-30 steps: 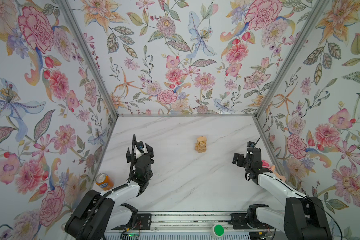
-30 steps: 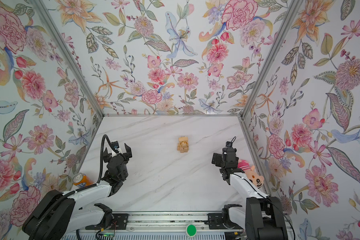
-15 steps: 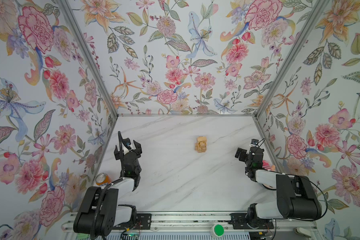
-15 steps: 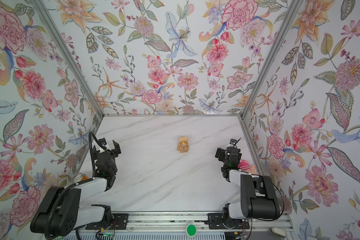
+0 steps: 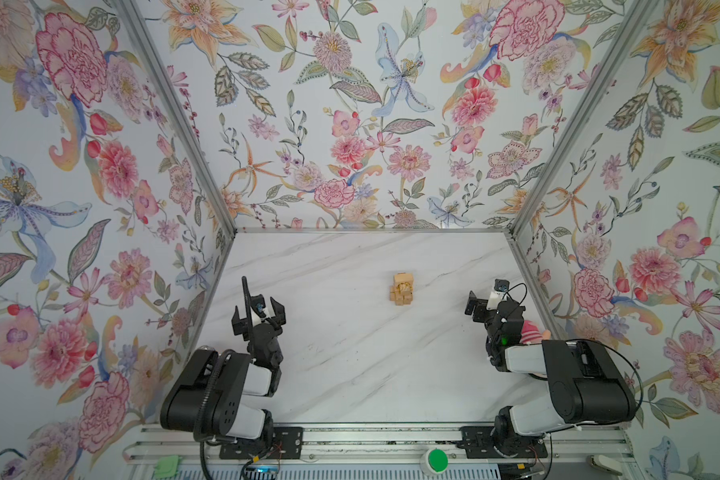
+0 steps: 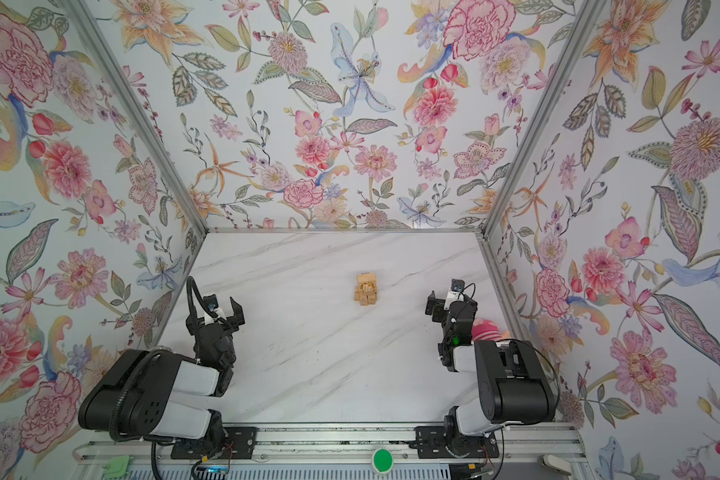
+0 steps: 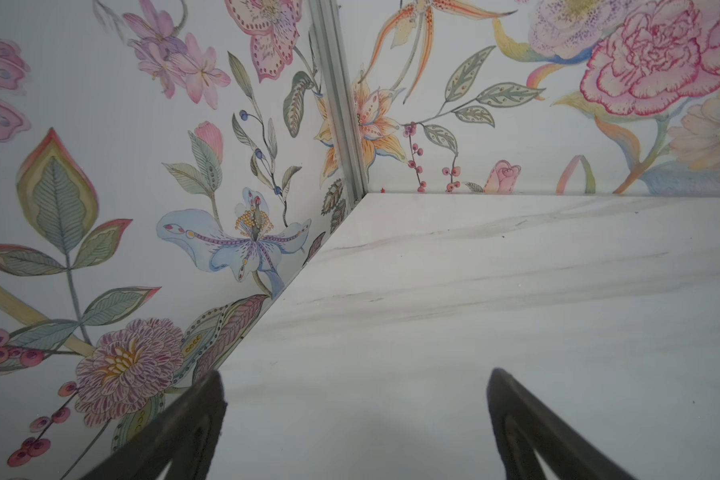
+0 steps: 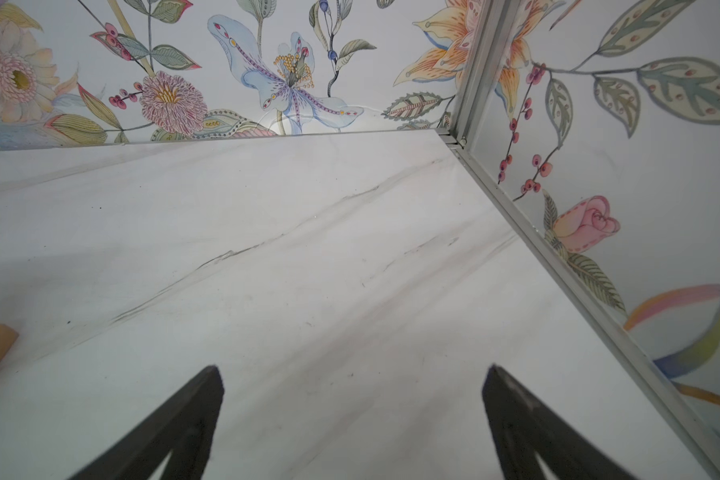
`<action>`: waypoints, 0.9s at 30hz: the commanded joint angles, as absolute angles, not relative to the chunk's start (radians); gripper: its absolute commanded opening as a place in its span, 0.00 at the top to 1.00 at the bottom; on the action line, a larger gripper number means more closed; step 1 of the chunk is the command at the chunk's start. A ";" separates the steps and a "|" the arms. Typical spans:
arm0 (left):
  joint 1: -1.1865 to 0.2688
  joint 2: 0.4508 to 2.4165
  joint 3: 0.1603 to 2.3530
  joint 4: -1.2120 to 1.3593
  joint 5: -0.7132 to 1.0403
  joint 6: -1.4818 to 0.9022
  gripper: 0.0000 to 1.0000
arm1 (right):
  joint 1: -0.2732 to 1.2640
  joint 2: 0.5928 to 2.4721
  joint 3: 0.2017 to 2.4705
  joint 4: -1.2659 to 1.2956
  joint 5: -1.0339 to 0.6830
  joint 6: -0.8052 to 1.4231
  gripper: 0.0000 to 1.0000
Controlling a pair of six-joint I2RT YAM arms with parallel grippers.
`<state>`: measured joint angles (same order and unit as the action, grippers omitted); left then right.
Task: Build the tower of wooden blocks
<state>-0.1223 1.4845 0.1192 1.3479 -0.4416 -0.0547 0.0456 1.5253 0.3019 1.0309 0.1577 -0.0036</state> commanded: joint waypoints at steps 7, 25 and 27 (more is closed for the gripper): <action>-0.077 1.549 0.217 1.370 -0.261 -0.034 0.01 | 0.012 1.543 0.284 1.115 0.076 -0.002 0.01; -0.085 1.582 0.192 1.448 -0.311 -0.030 0.01 | 0.026 1.547 0.294 1.103 0.080 -0.028 0.01; -0.086 1.579 0.192 1.444 -0.265 -0.014 0.01 | 0.031 1.546 0.295 1.101 0.087 -0.031 0.01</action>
